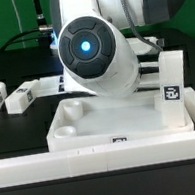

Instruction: Assemble desk

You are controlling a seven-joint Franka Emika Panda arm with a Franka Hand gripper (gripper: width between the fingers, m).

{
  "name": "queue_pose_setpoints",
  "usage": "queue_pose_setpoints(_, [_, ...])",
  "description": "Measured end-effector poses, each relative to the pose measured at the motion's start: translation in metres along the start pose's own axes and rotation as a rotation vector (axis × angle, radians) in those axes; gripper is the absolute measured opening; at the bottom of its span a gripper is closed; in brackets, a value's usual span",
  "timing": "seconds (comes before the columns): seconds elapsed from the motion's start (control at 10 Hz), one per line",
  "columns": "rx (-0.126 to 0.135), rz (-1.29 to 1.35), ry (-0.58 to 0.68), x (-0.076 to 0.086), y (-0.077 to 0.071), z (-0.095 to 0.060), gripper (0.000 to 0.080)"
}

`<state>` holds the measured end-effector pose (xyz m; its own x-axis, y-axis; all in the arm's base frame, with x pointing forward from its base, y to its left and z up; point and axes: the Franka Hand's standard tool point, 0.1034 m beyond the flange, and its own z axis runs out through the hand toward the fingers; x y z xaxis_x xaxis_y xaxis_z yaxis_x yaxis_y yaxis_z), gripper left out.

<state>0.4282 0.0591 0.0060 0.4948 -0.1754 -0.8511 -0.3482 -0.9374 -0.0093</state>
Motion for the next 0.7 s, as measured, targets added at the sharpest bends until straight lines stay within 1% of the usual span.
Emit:
queue_pose_setpoints(0.1, [0.0,0.0,0.001,0.0,0.0,-0.001,0.0288])
queue_pose_setpoints(0.4, [0.002,-0.005,0.01,0.0,-0.001,-0.007,0.0289])
queue_pose_setpoints(0.5, [0.002,-0.028,0.008,-0.005,0.001,-0.016,0.0289])
queue_pose_setpoints(0.7, [0.013,-0.084,0.009,-0.023,0.005,-0.047,0.0289])
